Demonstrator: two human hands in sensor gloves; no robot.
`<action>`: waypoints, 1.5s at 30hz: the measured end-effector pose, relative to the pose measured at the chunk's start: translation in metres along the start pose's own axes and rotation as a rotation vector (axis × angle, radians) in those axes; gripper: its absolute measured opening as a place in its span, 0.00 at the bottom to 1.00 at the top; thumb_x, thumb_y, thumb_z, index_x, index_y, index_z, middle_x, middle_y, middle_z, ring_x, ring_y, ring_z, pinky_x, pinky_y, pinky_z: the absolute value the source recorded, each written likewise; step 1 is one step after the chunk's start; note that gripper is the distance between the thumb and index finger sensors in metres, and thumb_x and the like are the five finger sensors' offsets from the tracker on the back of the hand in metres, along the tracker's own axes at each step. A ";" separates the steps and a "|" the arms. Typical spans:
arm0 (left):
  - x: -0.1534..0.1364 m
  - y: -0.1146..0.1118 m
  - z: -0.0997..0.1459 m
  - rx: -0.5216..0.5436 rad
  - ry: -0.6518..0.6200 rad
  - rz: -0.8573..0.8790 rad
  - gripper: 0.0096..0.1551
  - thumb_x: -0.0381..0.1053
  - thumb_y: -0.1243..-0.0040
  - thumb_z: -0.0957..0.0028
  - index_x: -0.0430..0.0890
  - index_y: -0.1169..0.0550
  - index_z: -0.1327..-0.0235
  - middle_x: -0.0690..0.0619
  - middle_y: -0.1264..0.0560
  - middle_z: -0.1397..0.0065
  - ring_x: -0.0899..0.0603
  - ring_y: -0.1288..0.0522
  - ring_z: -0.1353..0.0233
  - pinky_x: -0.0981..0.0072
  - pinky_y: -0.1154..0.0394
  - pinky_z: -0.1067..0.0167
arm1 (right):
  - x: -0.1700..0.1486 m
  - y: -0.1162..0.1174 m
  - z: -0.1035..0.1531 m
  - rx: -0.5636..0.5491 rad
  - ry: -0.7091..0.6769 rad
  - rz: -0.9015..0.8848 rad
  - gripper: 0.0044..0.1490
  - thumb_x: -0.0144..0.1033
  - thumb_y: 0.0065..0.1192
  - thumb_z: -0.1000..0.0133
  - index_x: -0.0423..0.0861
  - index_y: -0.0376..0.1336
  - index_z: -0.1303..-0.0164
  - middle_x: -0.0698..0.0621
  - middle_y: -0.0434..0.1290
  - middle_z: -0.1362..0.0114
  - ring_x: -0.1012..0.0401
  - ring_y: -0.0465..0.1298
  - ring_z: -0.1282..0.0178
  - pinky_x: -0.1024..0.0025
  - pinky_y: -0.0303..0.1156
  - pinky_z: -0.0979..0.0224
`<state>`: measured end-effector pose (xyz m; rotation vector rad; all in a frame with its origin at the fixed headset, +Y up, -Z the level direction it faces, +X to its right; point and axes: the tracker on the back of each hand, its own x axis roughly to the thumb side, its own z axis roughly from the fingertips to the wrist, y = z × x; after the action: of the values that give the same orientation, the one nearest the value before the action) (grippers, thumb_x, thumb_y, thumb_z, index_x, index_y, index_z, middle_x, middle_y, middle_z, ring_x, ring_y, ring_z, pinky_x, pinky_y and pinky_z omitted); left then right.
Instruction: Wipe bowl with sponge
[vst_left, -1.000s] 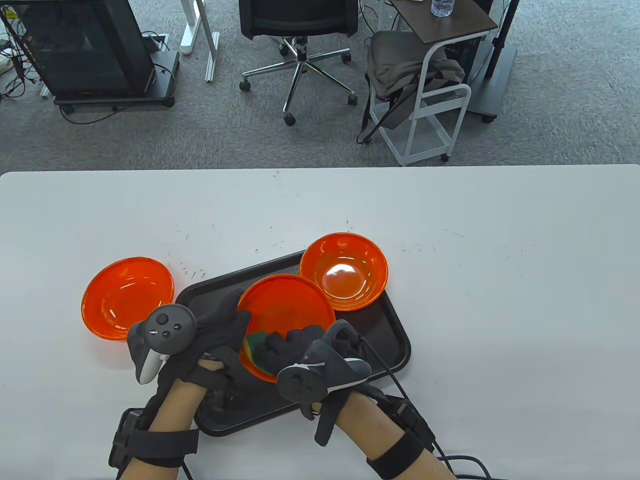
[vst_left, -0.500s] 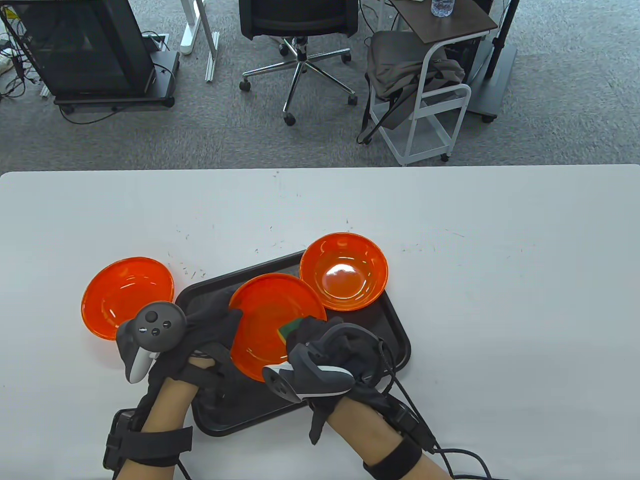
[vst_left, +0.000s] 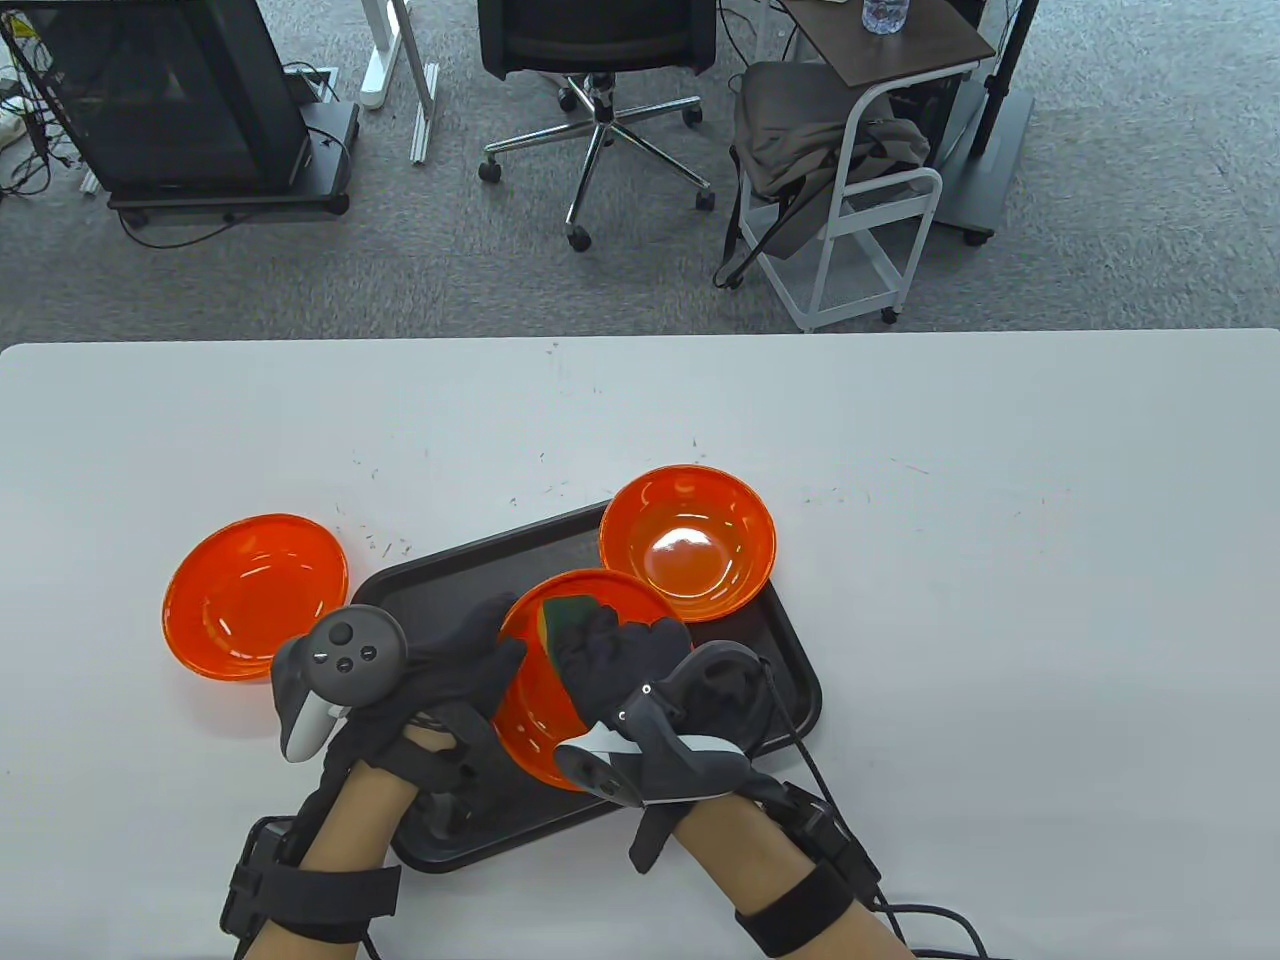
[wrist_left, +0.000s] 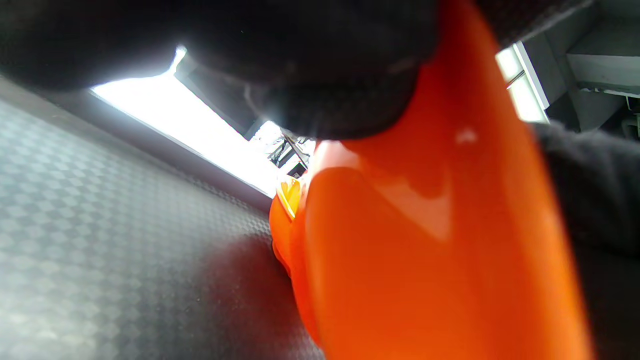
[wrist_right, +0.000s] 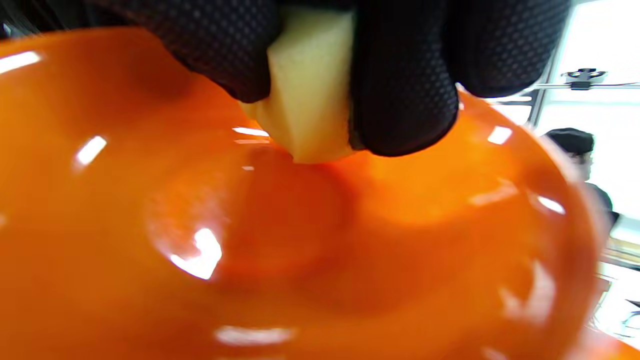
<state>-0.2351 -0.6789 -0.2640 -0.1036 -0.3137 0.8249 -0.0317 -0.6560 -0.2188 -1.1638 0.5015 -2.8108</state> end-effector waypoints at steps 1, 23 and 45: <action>0.000 -0.001 0.000 -0.002 -0.004 0.003 0.31 0.57 0.39 0.44 0.44 0.26 0.30 0.47 0.15 0.68 0.53 0.17 0.80 0.62 0.16 0.78 | 0.001 0.001 0.000 -0.013 -0.008 -0.039 0.30 0.38 0.66 0.43 0.40 0.61 0.34 0.36 0.75 0.32 0.48 0.81 0.47 0.44 0.73 0.43; -0.029 0.036 0.008 0.213 0.098 0.013 0.31 0.57 0.39 0.44 0.46 0.25 0.31 0.47 0.15 0.68 0.52 0.17 0.79 0.61 0.16 0.76 | 0.023 0.001 -0.006 0.175 -0.221 -0.144 0.29 0.36 0.66 0.43 0.44 0.61 0.33 0.37 0.73 0.29 0.44 0.77 0.40 0.40 0.69 0.38; -0.061 0.056 0.017 0.263 0.169 0.311 0.31 0.56 0.40 0.44 0.41 0.26 0.32 0.47 0.16 0.69 0.54 0.18 0.81 0.63 0.16 0.78 | -0.045 -0.013 0.016 -0.173 0.073 0.082 0.28 0.37 0.65 0.43 0.46 0.61 0.33 0.39 0.73 0.27 0.44 0.77 0.39 0.41 0.70 0.39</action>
<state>-0.3186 -0.6870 -0.2739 0.0254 -0.0263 1.1508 0.0128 -0.6397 -0.2348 -1.0439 0.7934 -2.7935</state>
